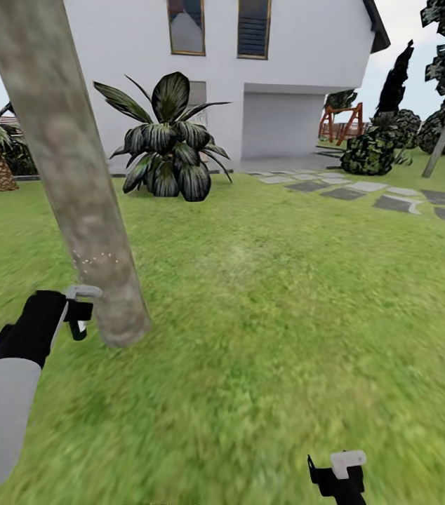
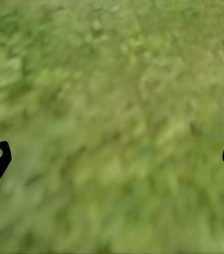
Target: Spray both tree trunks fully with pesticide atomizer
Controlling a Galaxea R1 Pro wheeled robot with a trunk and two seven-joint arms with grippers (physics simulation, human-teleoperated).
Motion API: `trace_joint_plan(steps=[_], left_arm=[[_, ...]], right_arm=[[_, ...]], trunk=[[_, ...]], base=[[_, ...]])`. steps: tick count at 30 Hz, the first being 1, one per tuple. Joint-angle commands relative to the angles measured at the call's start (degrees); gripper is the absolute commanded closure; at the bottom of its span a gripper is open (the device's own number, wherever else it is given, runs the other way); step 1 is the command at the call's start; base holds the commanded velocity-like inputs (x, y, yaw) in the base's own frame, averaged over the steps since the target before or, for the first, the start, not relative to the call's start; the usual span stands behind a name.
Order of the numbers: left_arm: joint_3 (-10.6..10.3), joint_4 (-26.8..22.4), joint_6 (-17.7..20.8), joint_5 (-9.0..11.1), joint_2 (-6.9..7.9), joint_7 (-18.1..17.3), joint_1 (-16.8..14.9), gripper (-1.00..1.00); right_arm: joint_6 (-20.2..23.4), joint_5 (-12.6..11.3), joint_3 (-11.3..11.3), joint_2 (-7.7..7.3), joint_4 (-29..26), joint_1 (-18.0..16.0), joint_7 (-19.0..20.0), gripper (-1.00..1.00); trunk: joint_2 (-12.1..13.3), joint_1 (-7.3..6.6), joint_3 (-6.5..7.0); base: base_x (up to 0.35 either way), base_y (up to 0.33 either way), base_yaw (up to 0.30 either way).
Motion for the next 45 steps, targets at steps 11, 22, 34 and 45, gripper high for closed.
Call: trace_joint_plan(steps=[11, 22, 34, 45], left_arm=[[0.5, 0.1, -0.1, -0.8, 0.37, 0.4, -0.1, 1.0], [0.0, 4.4, -0.7, -0.9, -5.54, 0.6, 0.7, 1.0], [-0.1, 4.6, -1.0, -0.7, -8.15, 1.3, 2.9, 1.0], [0.5, 4.6, -1.1, -0.6, 1.19, 2.8, 4.0, 1.0]], right_arm=[[0.0, 0.0, 0.0, 0.0, 0.0, 0.0, 0.0, -1.0], [0.0, 0.0, 0.0, 0.0, 0.0, 0.0, 0.0, -1.0], [0.0, 0.0, 0.0, 0.0, 0.0, 0.0, 0.0, -1.0], [0.0, 0.0, 0.0, 0.0, 0.0, 0.0, 0.0, -1.0]], trunk=[[0.0, 0.0, 0.0], [0.0, 0.0, 0.0], [0.0, 0.0, 0.0], [0.0, 0.0, 0.0]], base=[[0.164, -0.232, 0.278], [0.239, -0.181, 0.278], [0.149, -0.235, 0.081], [0.207, -0.17, 0.0]])
